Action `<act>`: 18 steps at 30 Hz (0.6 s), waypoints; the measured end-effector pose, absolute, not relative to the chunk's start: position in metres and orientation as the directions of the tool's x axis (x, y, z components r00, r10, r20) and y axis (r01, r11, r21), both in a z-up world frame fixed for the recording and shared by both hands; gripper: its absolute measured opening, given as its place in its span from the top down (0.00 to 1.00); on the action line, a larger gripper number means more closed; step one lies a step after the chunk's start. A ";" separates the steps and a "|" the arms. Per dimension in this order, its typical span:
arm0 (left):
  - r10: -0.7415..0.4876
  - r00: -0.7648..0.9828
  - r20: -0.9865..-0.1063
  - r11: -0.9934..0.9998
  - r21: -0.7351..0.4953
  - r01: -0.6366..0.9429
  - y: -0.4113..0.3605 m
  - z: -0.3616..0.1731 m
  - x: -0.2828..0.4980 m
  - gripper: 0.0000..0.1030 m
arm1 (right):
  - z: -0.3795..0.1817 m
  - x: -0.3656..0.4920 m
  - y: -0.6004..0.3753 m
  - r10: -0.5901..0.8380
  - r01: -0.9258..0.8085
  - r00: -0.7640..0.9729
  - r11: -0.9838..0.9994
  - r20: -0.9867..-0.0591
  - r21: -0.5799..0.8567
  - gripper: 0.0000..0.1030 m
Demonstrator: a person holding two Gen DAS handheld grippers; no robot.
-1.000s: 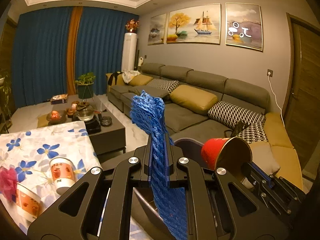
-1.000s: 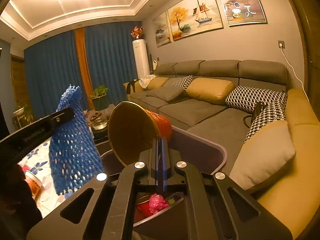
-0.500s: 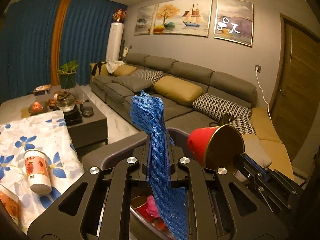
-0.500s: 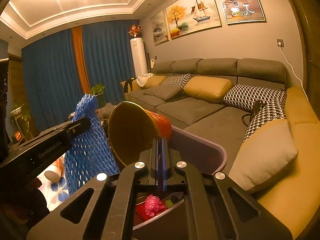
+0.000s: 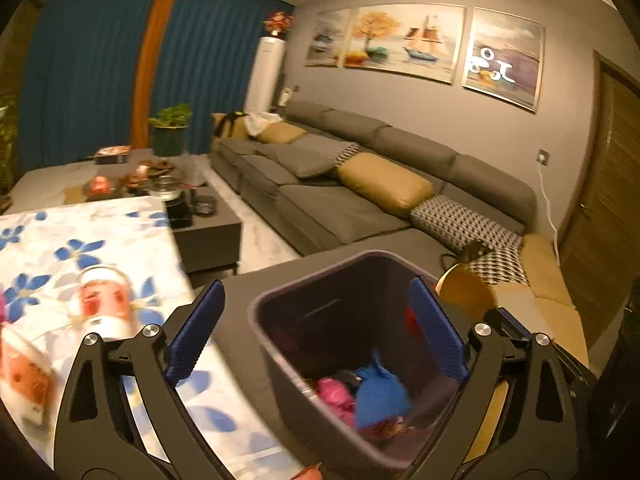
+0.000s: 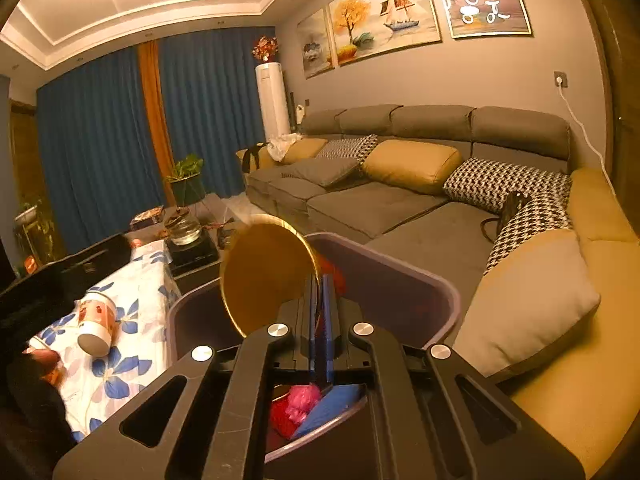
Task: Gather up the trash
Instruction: 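Open the left gripper to drop the blue net into the bin, then open the right gripper to drop the red paper cup into the bin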
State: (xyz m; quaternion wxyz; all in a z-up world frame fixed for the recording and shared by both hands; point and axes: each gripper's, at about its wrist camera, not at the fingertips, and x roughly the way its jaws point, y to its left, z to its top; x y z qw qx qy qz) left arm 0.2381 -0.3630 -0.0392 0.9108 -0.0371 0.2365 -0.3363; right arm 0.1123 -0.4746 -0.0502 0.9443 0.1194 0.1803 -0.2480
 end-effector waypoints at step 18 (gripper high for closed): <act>-0.236 0.870 -0.434 0.972 -0.099 0.214 -0.179 -0.050 0.214 0.09 | -0.044 0.098 -0.407 -0.361 0.425 0.862 0.897 -0.355 0.121 0.20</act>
